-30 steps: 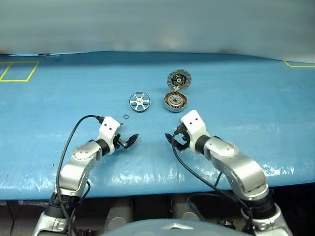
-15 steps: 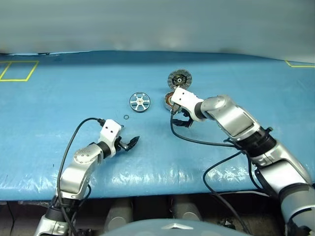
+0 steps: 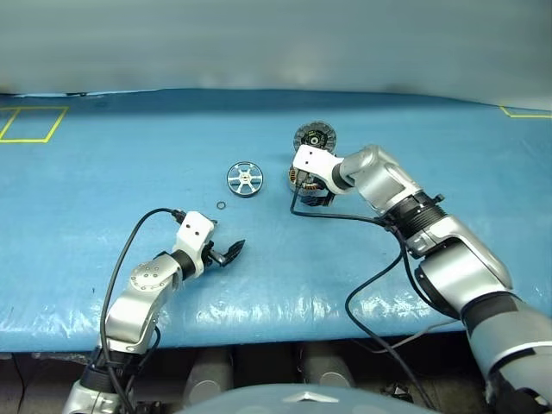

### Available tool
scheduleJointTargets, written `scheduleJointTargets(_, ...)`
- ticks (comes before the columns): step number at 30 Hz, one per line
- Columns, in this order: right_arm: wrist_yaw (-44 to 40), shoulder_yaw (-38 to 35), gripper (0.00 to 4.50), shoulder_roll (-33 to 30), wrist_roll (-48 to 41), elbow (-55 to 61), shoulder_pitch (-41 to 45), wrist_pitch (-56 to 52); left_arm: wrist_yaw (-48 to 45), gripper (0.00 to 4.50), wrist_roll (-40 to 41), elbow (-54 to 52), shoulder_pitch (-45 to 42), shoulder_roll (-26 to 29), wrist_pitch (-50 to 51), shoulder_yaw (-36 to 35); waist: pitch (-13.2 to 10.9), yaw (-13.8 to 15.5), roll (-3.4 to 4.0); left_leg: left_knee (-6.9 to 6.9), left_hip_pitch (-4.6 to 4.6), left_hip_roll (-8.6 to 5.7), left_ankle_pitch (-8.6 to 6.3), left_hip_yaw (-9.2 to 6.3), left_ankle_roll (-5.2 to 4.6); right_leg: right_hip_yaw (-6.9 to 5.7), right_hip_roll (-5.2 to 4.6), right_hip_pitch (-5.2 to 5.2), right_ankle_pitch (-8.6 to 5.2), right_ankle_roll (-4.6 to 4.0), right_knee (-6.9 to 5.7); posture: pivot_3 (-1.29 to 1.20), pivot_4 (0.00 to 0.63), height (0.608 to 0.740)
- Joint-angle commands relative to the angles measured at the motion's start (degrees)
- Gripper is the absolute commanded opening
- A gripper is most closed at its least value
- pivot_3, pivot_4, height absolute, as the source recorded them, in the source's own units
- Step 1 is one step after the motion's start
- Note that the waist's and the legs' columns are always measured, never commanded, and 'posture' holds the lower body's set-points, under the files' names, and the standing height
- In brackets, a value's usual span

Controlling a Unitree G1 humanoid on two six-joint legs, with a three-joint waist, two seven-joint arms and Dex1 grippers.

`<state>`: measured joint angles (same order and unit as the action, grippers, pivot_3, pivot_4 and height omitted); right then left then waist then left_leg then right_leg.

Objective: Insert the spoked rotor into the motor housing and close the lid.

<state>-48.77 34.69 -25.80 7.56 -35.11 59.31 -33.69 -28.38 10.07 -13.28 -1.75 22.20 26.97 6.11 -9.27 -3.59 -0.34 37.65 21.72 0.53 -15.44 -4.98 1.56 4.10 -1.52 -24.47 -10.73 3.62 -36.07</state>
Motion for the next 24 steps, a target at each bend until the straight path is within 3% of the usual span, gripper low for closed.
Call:
scheduleJointTargets(1,0.1,-2.9,4.47,1.5,1.4,-2.7,2.9,2.8,0.0,4.50,-0.1,-2.2,0.2,-0.1,-1.3,-0.3,0.0,0.0,0.00,-0.01,0.00,0.00,0.00,0.00,0.00,0.00,0.00,0.00,0.00,0.00,0.00,0.00,0.150,0.740)
scheduleJointTargets(11,-0.7,-4.8,4.47,4.6,3.7,-5.1,2.9,5.2,0.1,4.50,-0.2,-2.4,1.1,0.1,-1.4,-0.7,0.0,-0.2,0.01,-0.02,0.00,0.00,0.00,0.00,0.00,0.00,0.00,-0.01,0.01,-0.01,-0.01,0.00,0.150,0.740)
scheduleJointTargets(24,-4.8,-4.2,4.47,4.1,7.3,-2.6,-0.3,4.1,0.0,4.50,-0.4,-1.8,0.8,0.0,-1.5,-0.4,0.0,-0.2,0.02,-0.02,0.00,0.00,0.00,0.00,0.01,0.00,0.00,0.00,0.02,-0.01,-0.02,0.00,0.150,0.740)
